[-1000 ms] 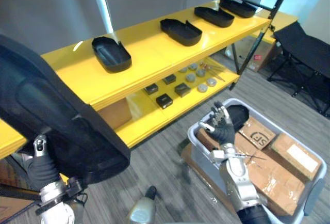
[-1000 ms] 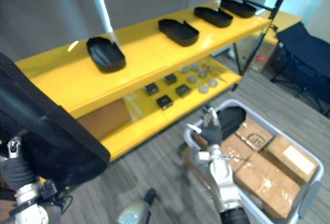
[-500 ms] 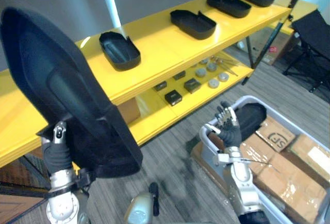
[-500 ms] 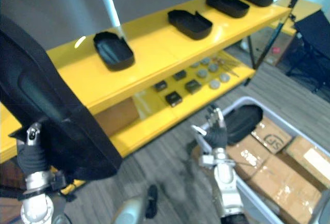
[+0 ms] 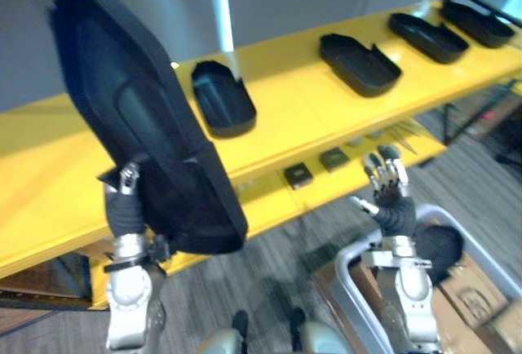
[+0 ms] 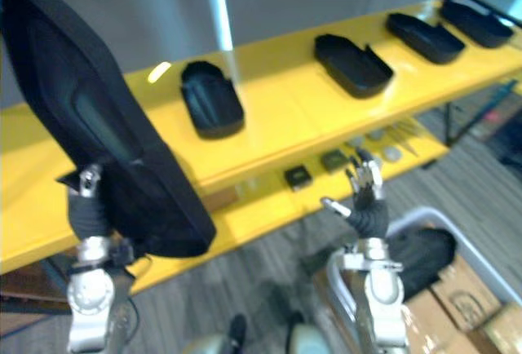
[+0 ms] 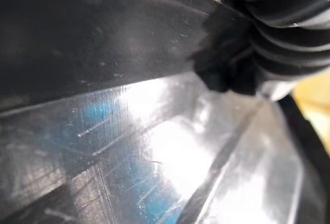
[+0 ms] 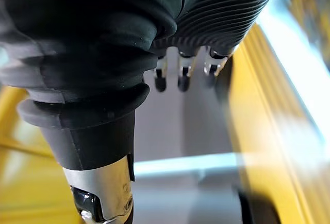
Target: Walk over and take plastic housings, then place them on the shelf
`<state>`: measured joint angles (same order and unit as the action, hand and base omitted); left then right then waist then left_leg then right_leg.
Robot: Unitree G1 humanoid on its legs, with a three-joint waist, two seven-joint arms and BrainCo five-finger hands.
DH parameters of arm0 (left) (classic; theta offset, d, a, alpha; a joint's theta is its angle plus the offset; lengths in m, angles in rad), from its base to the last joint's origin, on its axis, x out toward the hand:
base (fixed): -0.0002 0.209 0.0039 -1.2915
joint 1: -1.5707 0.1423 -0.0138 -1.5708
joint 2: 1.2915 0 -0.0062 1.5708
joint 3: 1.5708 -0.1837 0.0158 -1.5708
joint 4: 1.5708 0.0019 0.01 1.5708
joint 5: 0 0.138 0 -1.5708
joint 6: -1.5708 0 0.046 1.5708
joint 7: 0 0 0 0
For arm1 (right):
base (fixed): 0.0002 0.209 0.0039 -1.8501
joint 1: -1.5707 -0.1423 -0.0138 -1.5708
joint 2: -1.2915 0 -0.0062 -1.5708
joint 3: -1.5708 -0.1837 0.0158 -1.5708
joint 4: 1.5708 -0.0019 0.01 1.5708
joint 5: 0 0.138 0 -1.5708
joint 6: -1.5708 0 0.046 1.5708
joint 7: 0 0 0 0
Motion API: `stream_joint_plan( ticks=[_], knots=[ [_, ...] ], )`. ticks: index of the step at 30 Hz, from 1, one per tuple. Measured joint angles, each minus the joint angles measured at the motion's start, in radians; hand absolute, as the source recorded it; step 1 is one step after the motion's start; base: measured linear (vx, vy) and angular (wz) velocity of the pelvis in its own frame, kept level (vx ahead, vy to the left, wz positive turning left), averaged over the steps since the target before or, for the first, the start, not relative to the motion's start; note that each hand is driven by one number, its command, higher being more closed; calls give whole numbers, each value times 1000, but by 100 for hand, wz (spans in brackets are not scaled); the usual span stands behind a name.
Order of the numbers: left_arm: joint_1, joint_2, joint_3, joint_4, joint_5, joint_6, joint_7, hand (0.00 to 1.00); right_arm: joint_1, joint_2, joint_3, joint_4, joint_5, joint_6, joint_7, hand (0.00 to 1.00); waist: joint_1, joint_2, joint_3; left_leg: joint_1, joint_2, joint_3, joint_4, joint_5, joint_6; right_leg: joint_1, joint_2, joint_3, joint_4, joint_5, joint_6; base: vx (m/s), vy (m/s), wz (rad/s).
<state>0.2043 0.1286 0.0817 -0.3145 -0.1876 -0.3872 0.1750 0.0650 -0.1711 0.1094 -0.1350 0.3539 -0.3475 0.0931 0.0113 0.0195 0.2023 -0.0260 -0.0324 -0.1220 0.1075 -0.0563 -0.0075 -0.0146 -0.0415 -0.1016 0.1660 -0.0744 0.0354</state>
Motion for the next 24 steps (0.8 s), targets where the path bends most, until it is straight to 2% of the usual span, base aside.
stream_joint_plan(
  ticks=[1, 2, 3, 4, 5, 6, 7, 11, 13, 14, 15, 17, 18, 19, 20, 21, 22, 23, 24],
  knots=[
    [1, -5, -4, 0, 0, -1, -2, 100, -2, 1, 8, -1, 7, 0, -2, 0, -1, 4, -3, -8, 3, 36, -2, 1, -1, 24, -6, -42, -23, 0, 0, 101, -13, 106],
    [-6, -14, -16, 0, -2, -3, -12, 100, 2, 6, 8, -1, 6, 1, -12, 0, -9, 14, -9, -33, 25, 163, -11, -18, 21, 36, -11, -104, -41, -1, -1, 68, -5, 120],
    [-11, -17, -17, 2, -2, -6, -24, 100, 3, 8, 6, 3, 5, 3, -20, 0, -12, 13, -9, -42, 42, 221, -5, -23, 15, 37, -16, -131, -45, -2, -3, 44, 16, 141],
    [-18, -19, -23, 8, -2, -12, -46, 100, 3, 7, 5, 7, -9, 8, -51, 0, -28, 9, -8, -54, 86, 373, 5, -25, 14, 48, -32, -183, -56, -3, -4, 49, 56, 144],
    [-41, -20, -34, 29, -1, -14, -68, 100, 3, 3, -7, 22, -27, 8, -83, 0, -33, 19, -13, -61, 116, 469, 0, 11, 3, 52, -44, -228, -55, -4, -4, 65, 88, 140],
    [-53, -19, -42, 37, 0, -14, -73, 100, -4, 0, -17, 40, -34, 8, -96, 0, -29, 21, -14, -54, 108, 462, -11, 26, -6, 52, -49, -231, -51, -7, -2, 81, 158, 96],
    [-58, -17, -53, 40, -3, -15, -75, 100, -26, 8, -28, 83, -37, 12, -108, 0, -15, 16, -13, -40, 90, 447, -28, 41, 0, 56, -63, -226, -40, -11, -3, 60, 185, 55],
    [-21, -13, -52, 41, -12, -13, -73, 100, -54, 18, -47, 105, -51, 12, -102, 0, -15, -4, -14, 3, 36, 428, -2, 41, 0, 75, -127, -168, 43, -75, 11, 15, 173, 20],
    [-8, -2, -44, 36, -12, -18, -81, 100, -58, 24, -54, 106, -42, 13, -87, 0, -22, -58, -12, -61, -3, 393, 125, 32, -8, 65, -190, -91, 55, -135, 66, -52, 85, -10],
    [6, -15, -49, 40, -11, -19, -87, 100, -65, 25, -66, 111, -33, 21, -73, 0, -21, -61, -2, -130, 22, 347, 261, -7, 22, 57, -201, -68, 63, -129, 69, -69, 109, -57],
    [29, -16, -50, 43, -10, -18, -97, 100, -66, 26, -67, 111, -22, 22, -62, 0, -24, -55, -4, -155, 86, 321, 345, -24, 15, 50, -202, -27, 73, -127, 71, -60, 148, -81],
    [54, -17, -51, 45, -8, -19, -111, 100, -64, 23, -66, 121, -10, 21, -45, 0, -29, -39, -10, -145, 170, 251, 387, -28, -5, 47, -206, 45, 83, -121, 85, -14, 267, -107],
    [55, -17, -52, 49, -7, -19, -114, 100, -65, 19, -64, 132, -11, 19, -39, 0, -32, -28, -17, -130, 208, 207, 371, -15, -25, 38, -216, 82, 88, -113, 113, 8, 348, -111],
    [54, -17, -53, 54, -7, -19, -113, 100, -67, 17, -61, 140, -12, 16, -37, 0, -32, -24, -19, -114, 221, 204, 348, -9, -33, 30, -224, 106, 91, -110, 129, 14, 427, -103],
    [50, -18, -59, 71, -7, -19, -113, 100, -67, 8, -55, 155, -13, 11, -28, 0, -38, -2, -31, -89, 229, 207, 296, 3, -42, 15, -239, 139, 93, -100, 160, 1, 394, -74],
    [46, -16, -60, 80, -7, -19, -113, 100, -68, 5, -52, 161, -13, 9, -29, 0, -45, 6, -35, -79, 222, 214, 284, -41, -86, 11, -245, 148, 89, -94, 174, -4, 502, -47],
    [23, -14, -61, 102, -9, -16, -118, 100, -67, 6, -44, 174, -18, 7, -35, 0, -68, 19, -43, -59, 201, 231, 263, -119, -144, 15, -274, 149, 69, -72, 200, -30, 509, -8],
    [-10, 2, -60, 130, -12, -10, -130, 100, -71, 23, -36, 208, -21, 2, -54, 0, -69, -10, -28, -56, 174, 244, 258, -155, -159, 18, -309, 153, 48, -29, 215, -49, 489, -3],
    [-29, 13, -61, 144, -13, -4, -135, 100, -71, 36, -31, 226, -21, 2, -59, 0, -61, -20, -21, -56, 166, 249, 262, -155, -152, 17, -316, 149, 35, 7, 203, -124, 518, -11]
  ],
)
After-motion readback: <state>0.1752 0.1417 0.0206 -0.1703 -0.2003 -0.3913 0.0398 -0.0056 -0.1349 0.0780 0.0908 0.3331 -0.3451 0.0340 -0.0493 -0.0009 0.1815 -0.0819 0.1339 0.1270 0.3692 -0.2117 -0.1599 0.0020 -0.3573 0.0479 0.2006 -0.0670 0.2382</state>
